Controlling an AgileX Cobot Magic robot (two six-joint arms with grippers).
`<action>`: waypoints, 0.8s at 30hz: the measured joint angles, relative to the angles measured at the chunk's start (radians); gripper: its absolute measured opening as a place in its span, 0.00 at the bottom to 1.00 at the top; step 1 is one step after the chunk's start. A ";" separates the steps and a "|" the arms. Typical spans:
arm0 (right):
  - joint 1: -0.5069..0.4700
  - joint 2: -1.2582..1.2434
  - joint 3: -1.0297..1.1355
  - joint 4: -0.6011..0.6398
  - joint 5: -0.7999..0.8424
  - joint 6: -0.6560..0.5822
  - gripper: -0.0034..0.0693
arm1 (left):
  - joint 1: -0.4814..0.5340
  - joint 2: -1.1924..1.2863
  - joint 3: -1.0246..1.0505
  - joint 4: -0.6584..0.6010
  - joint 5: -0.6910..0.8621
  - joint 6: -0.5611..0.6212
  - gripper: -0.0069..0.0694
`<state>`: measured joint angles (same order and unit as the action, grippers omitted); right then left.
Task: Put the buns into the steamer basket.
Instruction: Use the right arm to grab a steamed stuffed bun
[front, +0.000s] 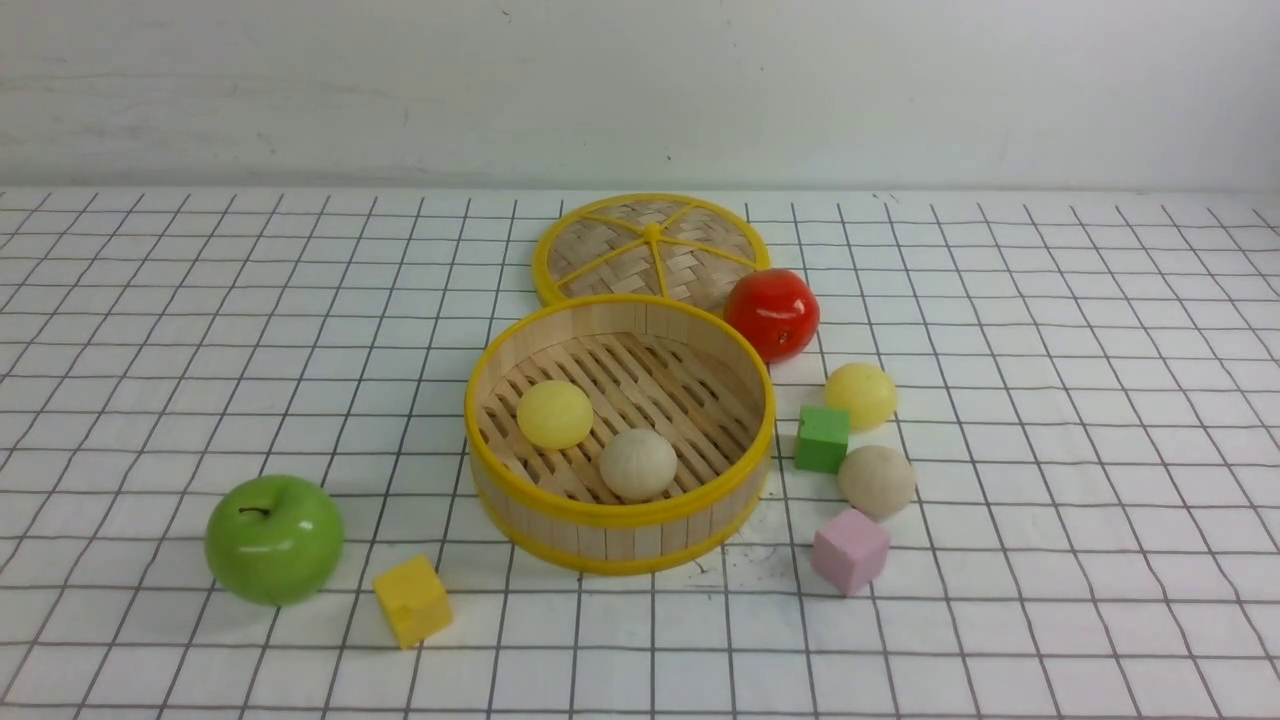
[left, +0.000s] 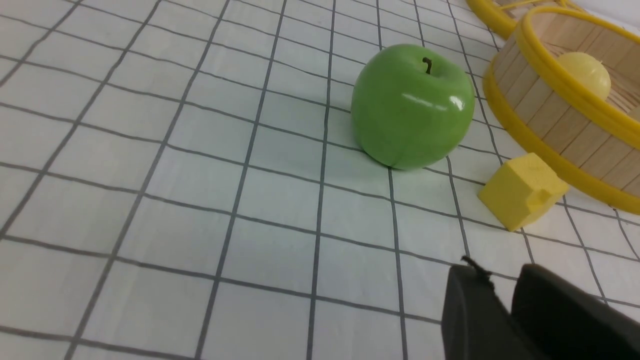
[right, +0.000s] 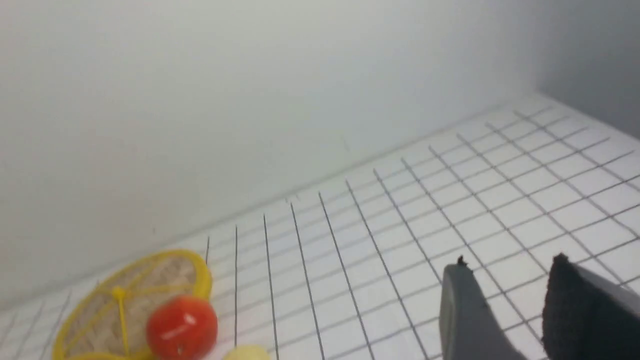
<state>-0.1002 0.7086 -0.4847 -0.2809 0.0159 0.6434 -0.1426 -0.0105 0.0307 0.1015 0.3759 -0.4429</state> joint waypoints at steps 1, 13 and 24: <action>0.020 0.023 0.005 -0.008 -0.023 -0.001 0.38 | 0.000 0.000 0.000 0.000 0.000 0.000 0.26; 0.346 0.484 -0.128 -0.072 0.001 -0.007 0.38 | 0.000 0.000 0.000 0.000 0.000 0.000 0.27; 0.495 0.648 -0.194 -0.050 0.112 -0.008 0.38 | 0.000 0.000 0.000 0.000 0.000 0.000 0.28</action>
<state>0.3949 1.3567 -0.6792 -0.3309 0.1276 0.6359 -0.1426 -0.0105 0.0307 0.1015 0.3759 -0.4429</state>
